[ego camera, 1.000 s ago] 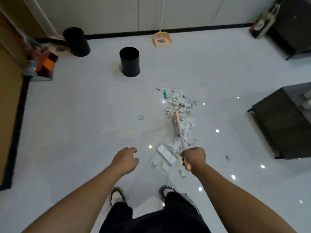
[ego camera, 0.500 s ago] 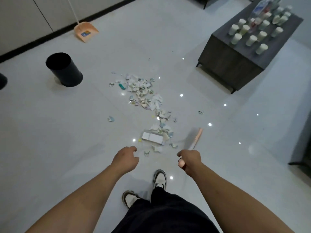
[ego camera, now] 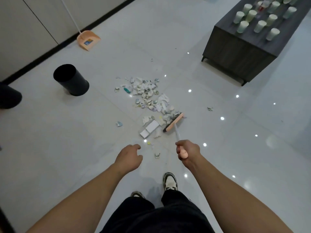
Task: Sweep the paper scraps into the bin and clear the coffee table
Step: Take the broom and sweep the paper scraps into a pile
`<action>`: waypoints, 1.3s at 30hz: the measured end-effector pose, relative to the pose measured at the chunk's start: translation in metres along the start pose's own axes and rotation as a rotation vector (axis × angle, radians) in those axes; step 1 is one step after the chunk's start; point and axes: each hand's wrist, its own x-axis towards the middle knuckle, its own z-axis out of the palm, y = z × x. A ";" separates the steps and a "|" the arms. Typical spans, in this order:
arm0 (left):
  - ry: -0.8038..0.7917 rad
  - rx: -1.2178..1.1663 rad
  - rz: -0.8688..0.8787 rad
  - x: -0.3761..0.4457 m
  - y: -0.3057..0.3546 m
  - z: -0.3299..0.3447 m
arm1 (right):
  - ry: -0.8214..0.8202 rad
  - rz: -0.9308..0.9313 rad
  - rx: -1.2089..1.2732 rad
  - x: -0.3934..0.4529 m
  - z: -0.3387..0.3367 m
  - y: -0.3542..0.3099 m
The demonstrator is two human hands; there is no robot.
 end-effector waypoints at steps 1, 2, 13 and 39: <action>-0.013 0.007 0.017 0.002 -0.001 -0.001 | 0.024 -0.014 -0.025 0.000 0.004 0.001; -0.027 0.015 0.036 0.005 -0.004 -0.002 | 0.043 -0.024 -0.047 -0.001 0.009 0.004; -0.136 0.119 0.248 0.060 -0.099 -0.059 | 0.298 0.047 0.045 -0.020 0.091 0.107; -0.120 0.043 0.141 0.085 -0.235 -0.157 | -0.146 0.023 -0.134 -0.085 0.297 0.097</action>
